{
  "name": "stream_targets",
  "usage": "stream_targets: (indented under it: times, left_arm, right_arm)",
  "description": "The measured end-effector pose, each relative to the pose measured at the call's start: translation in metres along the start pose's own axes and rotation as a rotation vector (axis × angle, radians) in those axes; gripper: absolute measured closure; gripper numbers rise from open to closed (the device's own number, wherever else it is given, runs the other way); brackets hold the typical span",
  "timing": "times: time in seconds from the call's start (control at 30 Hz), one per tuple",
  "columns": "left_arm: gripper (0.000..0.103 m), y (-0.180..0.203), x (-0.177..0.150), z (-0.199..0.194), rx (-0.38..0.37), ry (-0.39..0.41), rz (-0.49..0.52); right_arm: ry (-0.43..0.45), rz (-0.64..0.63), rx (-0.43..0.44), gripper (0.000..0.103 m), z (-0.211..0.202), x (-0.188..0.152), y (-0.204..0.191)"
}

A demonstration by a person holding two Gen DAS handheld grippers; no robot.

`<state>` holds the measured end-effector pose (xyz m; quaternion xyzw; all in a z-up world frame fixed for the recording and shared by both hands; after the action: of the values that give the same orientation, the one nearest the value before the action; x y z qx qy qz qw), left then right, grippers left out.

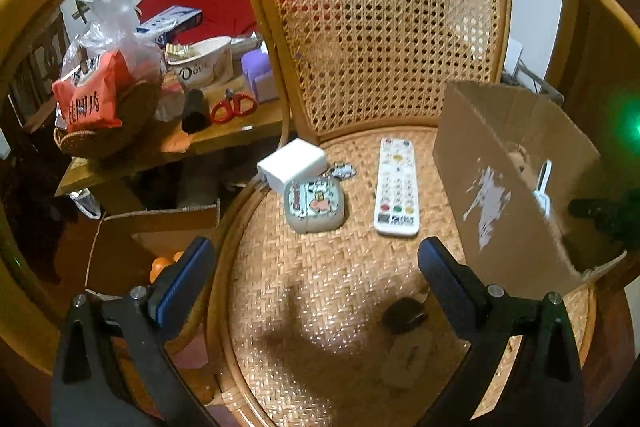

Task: Organize rigid objects
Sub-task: 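Move the left gripper down to the black key fob with tag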

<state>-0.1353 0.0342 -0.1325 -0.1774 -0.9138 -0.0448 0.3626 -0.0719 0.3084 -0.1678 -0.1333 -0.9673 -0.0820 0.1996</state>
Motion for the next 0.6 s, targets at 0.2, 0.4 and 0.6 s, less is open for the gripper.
stream_targets:
  times: [0.2,0.4,0.6]
  left_arm:
    - [0.002,0.005,-0.013,0.013,-0.034,-0.062,0.018]
    - [0.002,0.020,-0.033,0.028,-0.076,-0.133,0.076]
    - [0.003,0.034,-0.052,0.043,-0.128,-0.214,0.096]
  right_arm:
    - [0.000,0.000,0.000,0.096,0.000,0.000,0.001]
    - [0.000,0.001,0.001,0.096,-0.001,0.000,0.001]
    - [0.000,-0.002,-0.002,0.096,-0.001,-0.001,0.003]
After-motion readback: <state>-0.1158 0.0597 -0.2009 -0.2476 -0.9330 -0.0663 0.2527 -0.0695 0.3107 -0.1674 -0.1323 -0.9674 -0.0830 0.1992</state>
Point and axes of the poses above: each gripper's, at about its wrist camera, not at the fingertips, and z roughly the way its jaws point, y to its right, x to its top, the point moved 8 cm from there along z, roughly the way its jaws point, and after that the axes turned 1 degree about -z, right-handed, at the moved point
